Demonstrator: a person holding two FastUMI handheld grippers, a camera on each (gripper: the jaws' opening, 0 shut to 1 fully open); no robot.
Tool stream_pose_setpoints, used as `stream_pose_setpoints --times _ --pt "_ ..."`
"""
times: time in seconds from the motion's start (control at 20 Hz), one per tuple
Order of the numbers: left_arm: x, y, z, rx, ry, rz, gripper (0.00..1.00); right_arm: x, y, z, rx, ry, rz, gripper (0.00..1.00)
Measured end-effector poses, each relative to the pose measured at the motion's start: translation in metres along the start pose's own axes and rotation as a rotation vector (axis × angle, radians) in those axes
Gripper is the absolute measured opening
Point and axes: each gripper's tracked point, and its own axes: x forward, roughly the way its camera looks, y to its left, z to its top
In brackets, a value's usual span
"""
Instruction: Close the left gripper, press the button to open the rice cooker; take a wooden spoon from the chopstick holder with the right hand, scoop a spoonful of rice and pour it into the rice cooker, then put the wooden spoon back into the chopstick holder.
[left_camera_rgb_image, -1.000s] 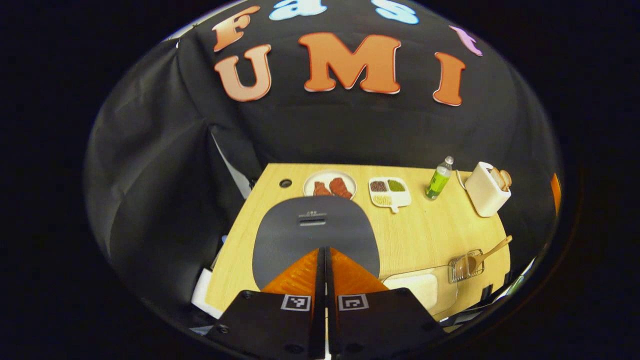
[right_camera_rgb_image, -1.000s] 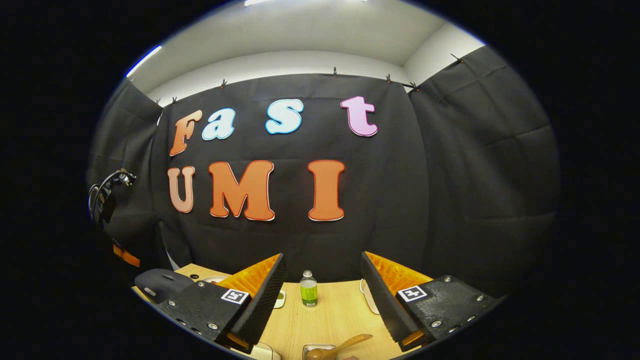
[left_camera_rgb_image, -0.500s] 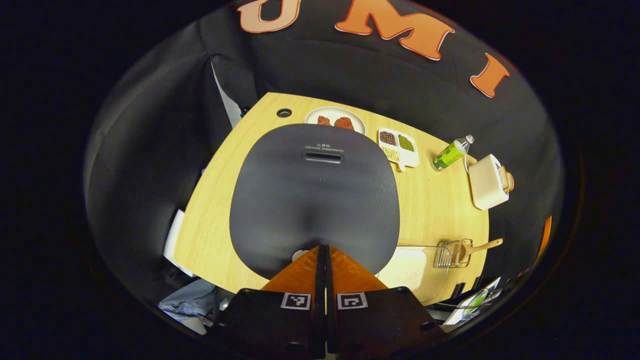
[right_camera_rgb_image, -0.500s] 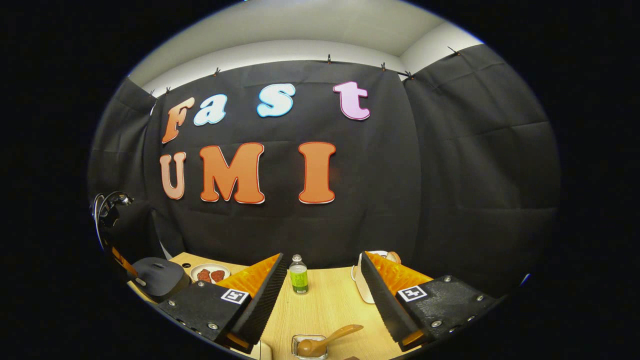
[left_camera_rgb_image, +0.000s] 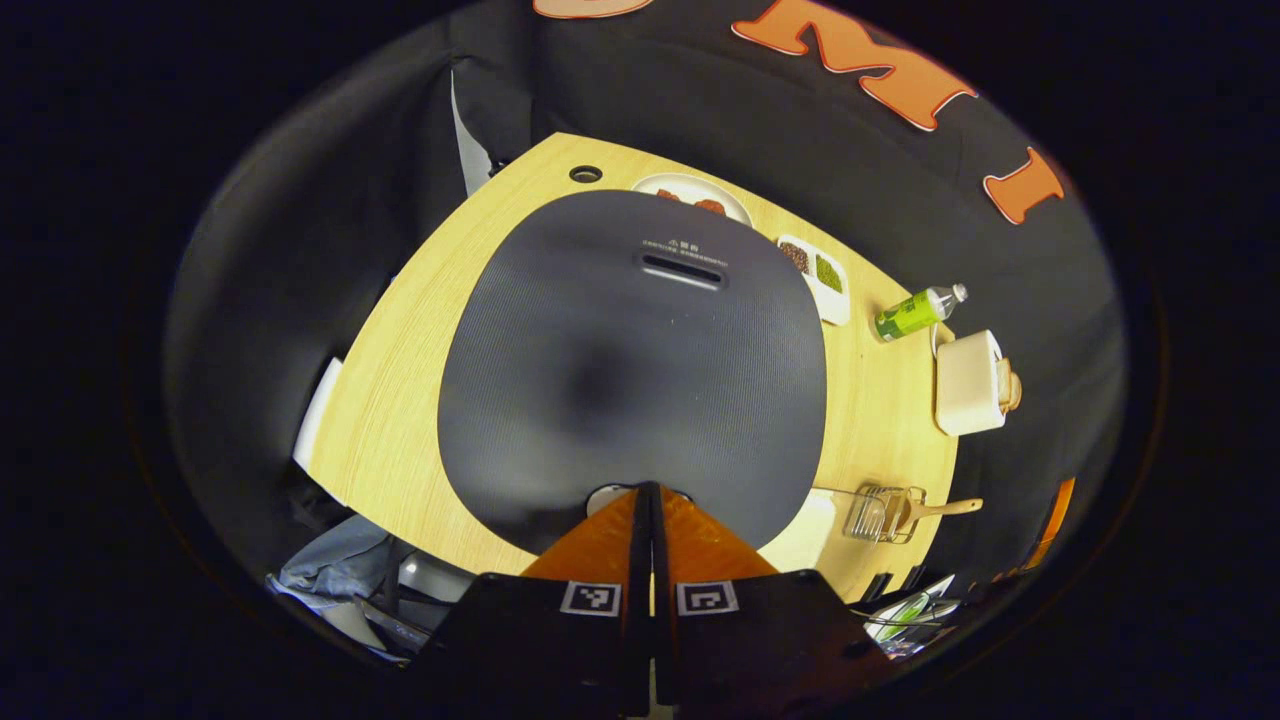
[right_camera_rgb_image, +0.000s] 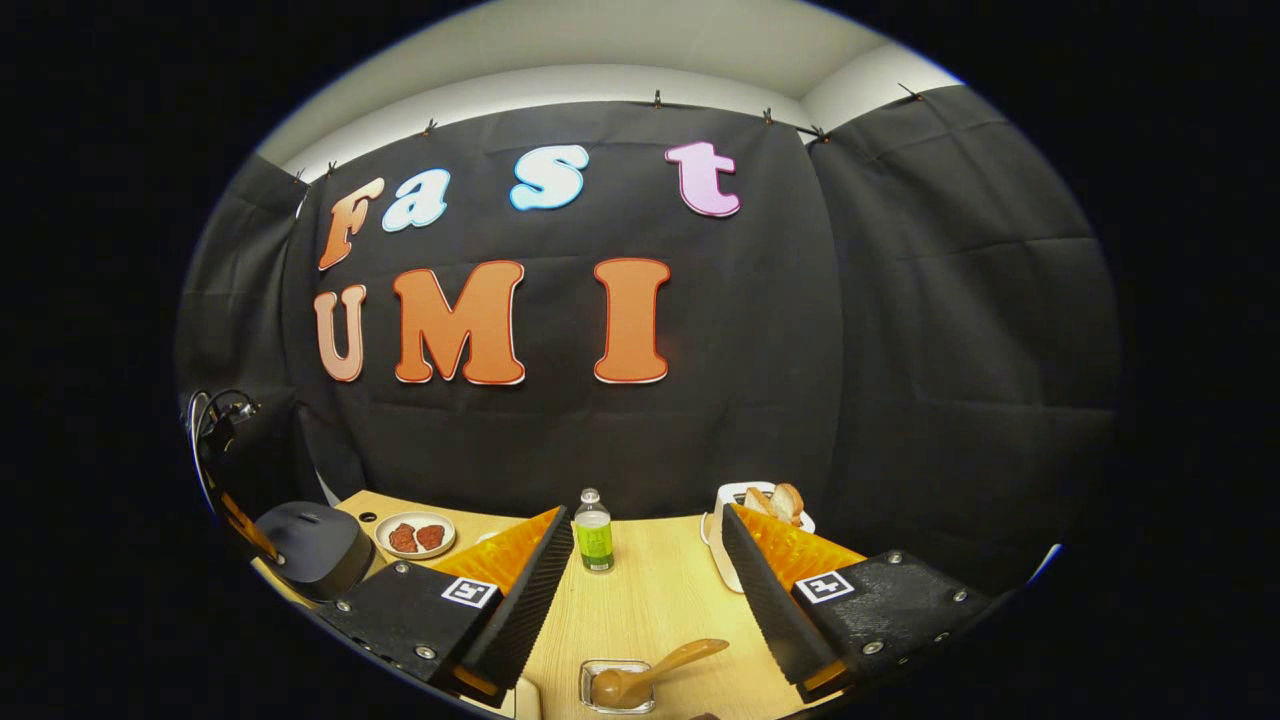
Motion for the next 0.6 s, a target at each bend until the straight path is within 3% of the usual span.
stream_pose_setpoints --times 0.25,0.6 --pt "-0.014 -0.003 0.008 0.061 -0.093 0.02 0.06 0.004 -0.009 -0.024 0.041 0.074 -0.007 0.93" --pt "-0.071 -0.024 0.045 0.25 -0.37 0.121 0.06 0.005 -0.018 -0.072 0.078 0.195 -0.007 0.93"
